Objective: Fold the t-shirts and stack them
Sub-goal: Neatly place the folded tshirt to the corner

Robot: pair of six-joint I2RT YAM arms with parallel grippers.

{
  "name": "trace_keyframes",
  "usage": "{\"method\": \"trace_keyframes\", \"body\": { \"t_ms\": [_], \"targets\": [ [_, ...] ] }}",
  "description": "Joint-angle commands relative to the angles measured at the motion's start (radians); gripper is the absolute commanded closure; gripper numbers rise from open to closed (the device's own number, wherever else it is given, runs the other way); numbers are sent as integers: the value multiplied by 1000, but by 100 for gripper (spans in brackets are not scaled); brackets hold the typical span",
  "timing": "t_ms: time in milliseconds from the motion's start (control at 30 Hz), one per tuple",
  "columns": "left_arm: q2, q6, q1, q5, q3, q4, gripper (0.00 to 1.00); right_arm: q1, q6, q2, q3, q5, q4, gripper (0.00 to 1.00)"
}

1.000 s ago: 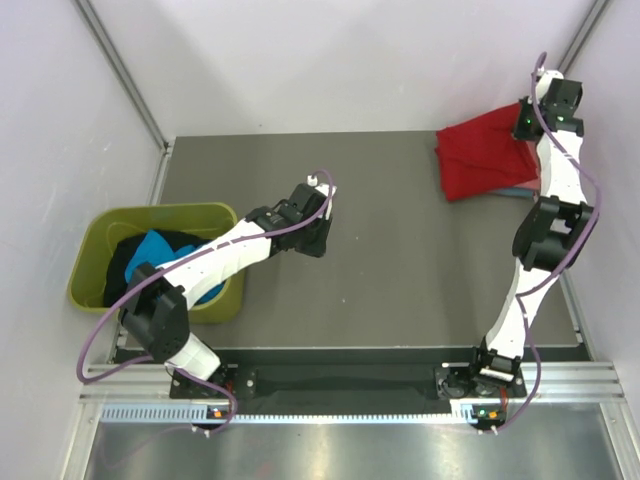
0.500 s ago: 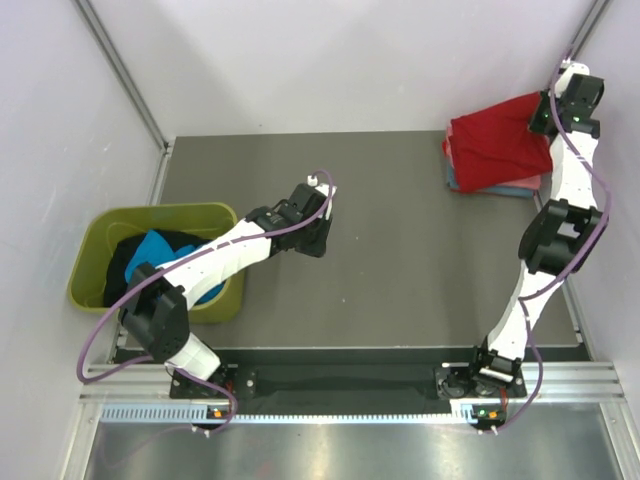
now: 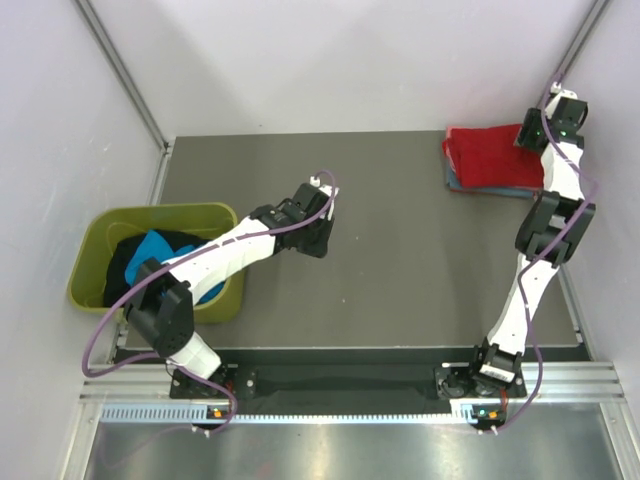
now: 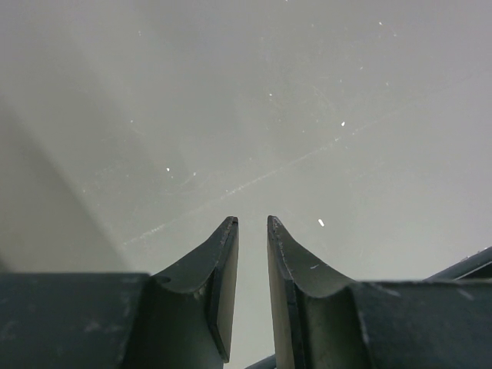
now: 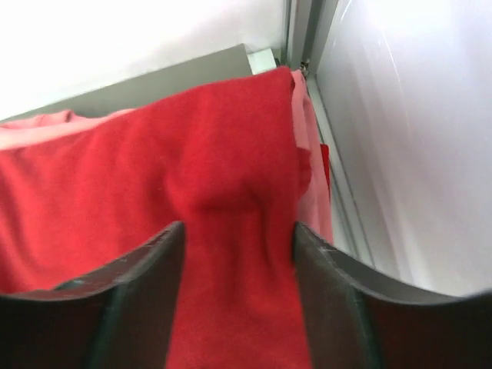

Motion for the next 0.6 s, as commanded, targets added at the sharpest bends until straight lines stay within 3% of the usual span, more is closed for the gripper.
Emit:
{"method": "trace_keyframes", "body": {
  "t_ms": [0,167,300,400,433,567],
  "targets": [
    [-14,-11,1,23,46,-16,73,14,-4,-169,-71,23,101,40],
    [-61,-8,1,61,40,-40,72,52,16,-333,-261,74,138,34],
    [-109,-13,3,79,18,-31,72,84,57,-405,-397,75,136,37],
    [-147,-23,1,99,3,-14,72,109,90,-431,-479,49,130,55],
    [-155,-26,1,107,0,-13,72,124,105,-440,-502,31,132,70],
    [-181,-34,1,112,-9,-5,72,175,128,-456,-620,6,152,83]
  ]
}}
